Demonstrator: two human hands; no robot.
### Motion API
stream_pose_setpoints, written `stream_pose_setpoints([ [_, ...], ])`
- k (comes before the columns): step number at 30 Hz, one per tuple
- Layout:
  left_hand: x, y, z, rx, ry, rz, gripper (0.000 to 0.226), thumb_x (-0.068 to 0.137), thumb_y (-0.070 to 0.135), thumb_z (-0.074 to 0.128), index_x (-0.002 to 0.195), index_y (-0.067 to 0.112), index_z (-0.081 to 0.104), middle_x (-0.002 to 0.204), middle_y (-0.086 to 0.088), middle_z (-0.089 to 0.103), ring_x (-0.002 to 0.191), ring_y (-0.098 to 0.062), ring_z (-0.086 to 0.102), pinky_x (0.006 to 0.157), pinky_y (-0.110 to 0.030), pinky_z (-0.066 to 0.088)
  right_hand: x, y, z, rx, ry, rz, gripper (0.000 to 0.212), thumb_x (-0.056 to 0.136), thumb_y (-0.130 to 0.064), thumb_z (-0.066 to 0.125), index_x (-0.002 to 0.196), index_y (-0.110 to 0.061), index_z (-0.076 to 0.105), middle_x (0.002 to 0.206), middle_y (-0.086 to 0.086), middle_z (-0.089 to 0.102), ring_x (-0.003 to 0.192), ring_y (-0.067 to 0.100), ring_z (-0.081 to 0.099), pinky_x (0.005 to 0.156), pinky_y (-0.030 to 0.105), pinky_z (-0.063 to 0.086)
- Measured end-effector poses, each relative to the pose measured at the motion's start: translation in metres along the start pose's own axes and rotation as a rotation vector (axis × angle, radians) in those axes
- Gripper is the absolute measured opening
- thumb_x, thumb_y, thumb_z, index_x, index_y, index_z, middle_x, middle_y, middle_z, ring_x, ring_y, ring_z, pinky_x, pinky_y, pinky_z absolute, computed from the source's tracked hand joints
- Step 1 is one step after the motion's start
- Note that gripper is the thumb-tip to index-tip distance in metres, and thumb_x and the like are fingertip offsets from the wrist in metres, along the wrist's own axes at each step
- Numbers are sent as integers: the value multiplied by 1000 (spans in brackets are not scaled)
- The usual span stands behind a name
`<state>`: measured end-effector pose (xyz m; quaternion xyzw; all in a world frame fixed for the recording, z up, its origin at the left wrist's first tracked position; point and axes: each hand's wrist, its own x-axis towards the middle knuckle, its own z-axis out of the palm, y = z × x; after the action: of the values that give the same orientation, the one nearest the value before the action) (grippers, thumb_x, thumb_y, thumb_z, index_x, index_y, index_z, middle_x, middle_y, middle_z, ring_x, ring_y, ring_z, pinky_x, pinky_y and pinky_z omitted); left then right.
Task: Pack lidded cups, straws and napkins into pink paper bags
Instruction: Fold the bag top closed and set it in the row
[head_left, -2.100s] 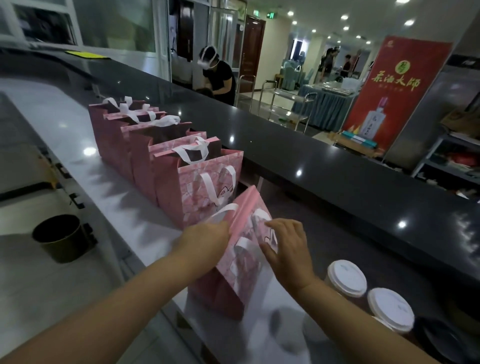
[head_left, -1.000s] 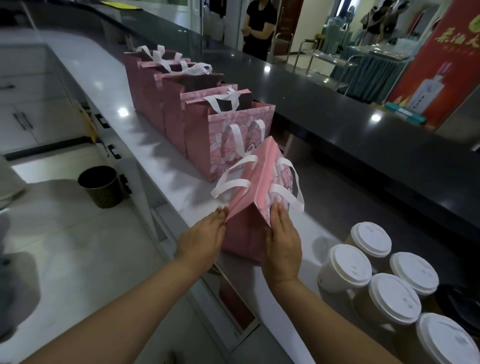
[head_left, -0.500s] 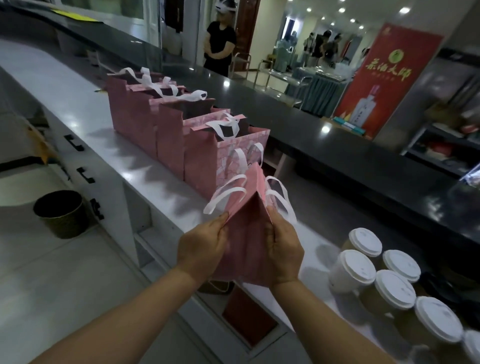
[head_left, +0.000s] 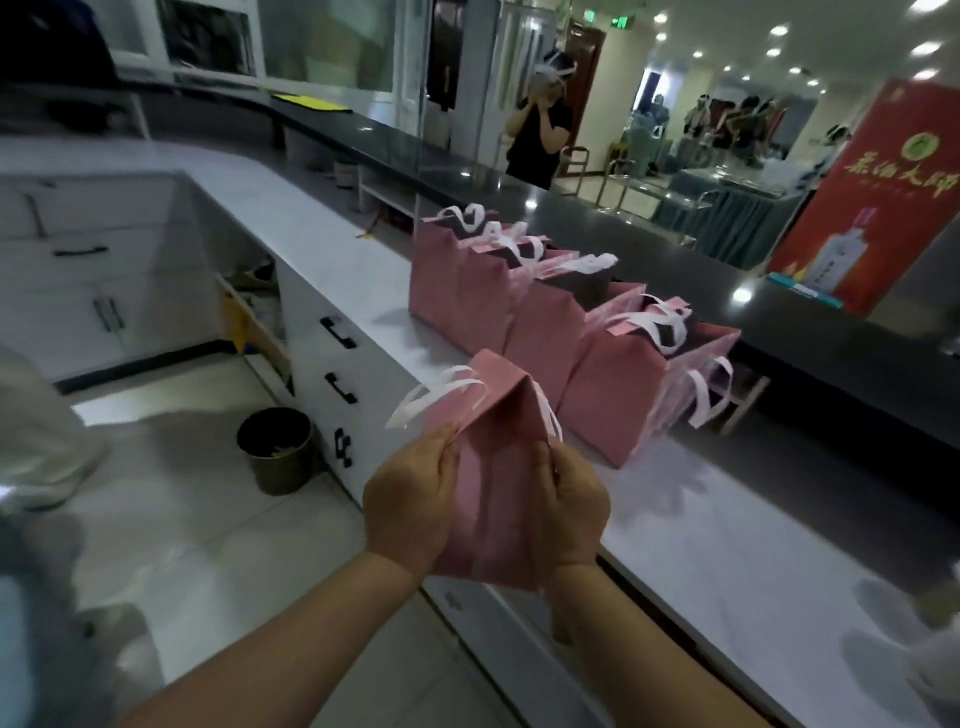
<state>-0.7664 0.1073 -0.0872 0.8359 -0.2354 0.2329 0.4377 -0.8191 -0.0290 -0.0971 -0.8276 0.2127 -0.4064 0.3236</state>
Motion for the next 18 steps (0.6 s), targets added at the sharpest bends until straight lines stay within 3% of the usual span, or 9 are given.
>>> stream_pose_setpoints([
  [4, 29, -53, -20, 25, 41, -78, 34, 91, 26, 45, 110, 12, 68, 90, -12, 72, 73, -30, 66, 62, -36, 52, 9, -28, 63, 135, -26, -12, 35, 87, -43, 43, 86, -21, 71, 75, -12, 64, 70, 2, 50, 61, 3, 33],
  [7, 52, -93, -28, 39, 79, -130, 28, 92, 23, 48, 107, 13, 69, 82, -10, 71, 68, -28, 64, 58, -34, 51, 21, -40, 111, 214, -79, -34, 26, 87, -38, 49, 87, -23, 71, 74, -20, 60, 73, 0, 51, 64, 5, 35],
  [13, 127, -167, -31, 164, 176, -118, 28, 90, 25, 49, 96, 10, 71, 69, -7, 68, 55, -23, 60, 53, -21, 39, 73, -61, 220, 306, -105, -111, 21, 86, -24, 54, 91, -15, 72, 83, -9, 64, 75, -1, 51, 68, 2, 35],
  [16, 184, -207, -26, 224, 207, -102, 23, 87, 20, 53, 97, 11, 71, 66, -6, 68, 50, -22, 59, 50, -20, 36, 116, -72, 277, 329, -117, -134, 17, 84, -22, 56, 84, -15, 72, 78, -6, 66, 68, 7, 55, 64, 14, 42],
  [18, 226, -231, -21, 225, 204, -83, 29, 90, 25, 48, 101, 11, 71, 75, -8, 71, 56, -25, 62, 50, -24, 43, 152, -80, 311, 333, -134, -150, 13, 81, -20, 59, 79, -16, 71, 74, -4, 67, 63, 14, 58, 58, 26, 47],
])
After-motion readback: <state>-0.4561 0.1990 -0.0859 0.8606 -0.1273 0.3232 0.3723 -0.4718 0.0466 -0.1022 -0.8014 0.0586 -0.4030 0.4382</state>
